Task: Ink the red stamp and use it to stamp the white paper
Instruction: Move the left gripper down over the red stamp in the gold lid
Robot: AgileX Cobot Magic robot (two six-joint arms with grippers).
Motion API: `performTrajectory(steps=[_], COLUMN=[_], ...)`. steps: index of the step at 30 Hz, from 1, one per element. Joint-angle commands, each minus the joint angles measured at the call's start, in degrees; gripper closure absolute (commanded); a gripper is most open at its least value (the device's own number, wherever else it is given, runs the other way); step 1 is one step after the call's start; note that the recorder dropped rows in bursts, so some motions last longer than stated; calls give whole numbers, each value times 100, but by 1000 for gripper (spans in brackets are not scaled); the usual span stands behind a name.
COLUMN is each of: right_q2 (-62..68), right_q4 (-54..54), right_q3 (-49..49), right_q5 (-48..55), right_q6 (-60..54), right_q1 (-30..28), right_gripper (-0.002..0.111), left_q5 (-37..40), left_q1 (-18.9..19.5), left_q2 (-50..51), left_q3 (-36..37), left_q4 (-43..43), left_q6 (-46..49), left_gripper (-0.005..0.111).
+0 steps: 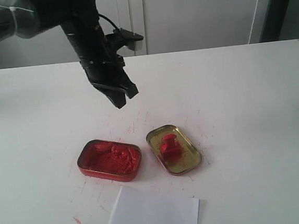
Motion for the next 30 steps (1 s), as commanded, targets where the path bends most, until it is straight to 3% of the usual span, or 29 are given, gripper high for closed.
performTrajectory(steps=[1, 14, 27, 30], right_q2=[-27, -27, -27, -27], right_q4=[-35, -35, -35, -35], right_q3=[36, 36, 36, 36], right_q5=[-87, -87, -87, -87], right_q6=[0, 0, 0, 0], right_q1=[2, 2, 2, 2], right_gripper=[108, 108, 108, 108], left_q5=[422, 535, 535, 535], left_q1=[-275, -946, -1314, -1340], left_q2=[220, 483, 641, 649], left_q3=[-481, -693, -693, -693], left_q4=[-99, -154, -22, 170], left_q6=[316, 1322, 1408, 1581], left_gripper=[107, 107, 107, 98])
